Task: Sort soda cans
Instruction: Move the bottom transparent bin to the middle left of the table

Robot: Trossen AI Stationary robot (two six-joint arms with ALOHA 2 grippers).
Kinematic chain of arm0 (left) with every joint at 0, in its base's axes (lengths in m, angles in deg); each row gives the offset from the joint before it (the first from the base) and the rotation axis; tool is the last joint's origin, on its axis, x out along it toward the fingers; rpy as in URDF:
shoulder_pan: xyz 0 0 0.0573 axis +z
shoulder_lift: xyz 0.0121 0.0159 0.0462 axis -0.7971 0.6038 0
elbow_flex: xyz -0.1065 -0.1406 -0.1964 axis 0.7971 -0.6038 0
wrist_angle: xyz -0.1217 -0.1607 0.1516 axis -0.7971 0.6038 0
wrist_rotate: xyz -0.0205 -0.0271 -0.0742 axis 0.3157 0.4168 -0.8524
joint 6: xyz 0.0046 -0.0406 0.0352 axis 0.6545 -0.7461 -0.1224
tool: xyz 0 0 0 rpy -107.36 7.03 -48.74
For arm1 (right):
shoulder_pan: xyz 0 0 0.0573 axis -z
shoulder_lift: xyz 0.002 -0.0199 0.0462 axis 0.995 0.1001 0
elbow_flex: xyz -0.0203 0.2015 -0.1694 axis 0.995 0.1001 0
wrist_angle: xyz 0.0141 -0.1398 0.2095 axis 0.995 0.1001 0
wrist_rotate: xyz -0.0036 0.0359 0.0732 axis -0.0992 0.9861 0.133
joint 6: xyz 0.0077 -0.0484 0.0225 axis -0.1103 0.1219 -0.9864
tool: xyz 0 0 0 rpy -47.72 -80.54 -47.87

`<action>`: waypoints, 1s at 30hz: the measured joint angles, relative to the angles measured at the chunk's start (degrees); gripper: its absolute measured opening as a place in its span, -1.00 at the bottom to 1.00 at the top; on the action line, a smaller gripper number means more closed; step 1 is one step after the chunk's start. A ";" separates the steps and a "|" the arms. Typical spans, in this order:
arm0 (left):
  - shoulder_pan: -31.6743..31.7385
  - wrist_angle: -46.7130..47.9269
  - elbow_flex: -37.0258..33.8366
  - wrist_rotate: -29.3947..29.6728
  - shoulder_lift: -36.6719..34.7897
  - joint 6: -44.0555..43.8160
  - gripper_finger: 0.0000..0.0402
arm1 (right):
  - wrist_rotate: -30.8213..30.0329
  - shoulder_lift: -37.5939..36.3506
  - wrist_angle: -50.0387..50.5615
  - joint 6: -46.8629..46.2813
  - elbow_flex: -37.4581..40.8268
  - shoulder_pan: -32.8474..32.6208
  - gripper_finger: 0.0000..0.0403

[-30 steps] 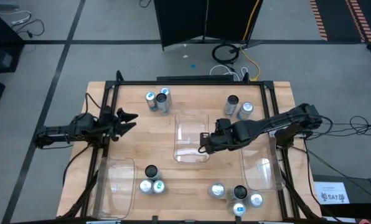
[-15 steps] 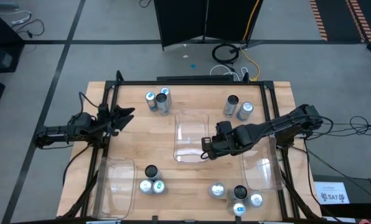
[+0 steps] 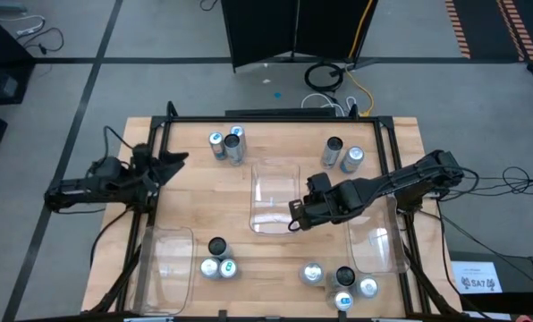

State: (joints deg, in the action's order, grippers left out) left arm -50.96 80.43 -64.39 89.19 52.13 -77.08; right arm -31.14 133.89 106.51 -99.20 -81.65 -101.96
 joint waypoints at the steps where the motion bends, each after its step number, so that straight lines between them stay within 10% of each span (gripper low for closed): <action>1: 0.00 4.16 3.12 1.34 1.58 1.18 0.51 | -0.45 0.00 -0.01 0.78 0.00 0.08 -0.71; 14: -0.43 66.06 47.73 4.40 43.04 -7.06 0.51 | -3.06 0.00 -0.23 1.43 0.00 0.38 -0.71; 30: -35.69 81.97 51.08 -0.06 55.53 -45.18 0.51 | -2.68 0.00 -0.27 11.39 0.00 0.19 -0.71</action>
State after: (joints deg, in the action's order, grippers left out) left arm -86.65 162.40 -13.30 89.13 107.66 -122.26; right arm -33.83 133.89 106.24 -87.81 -81.65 -101.77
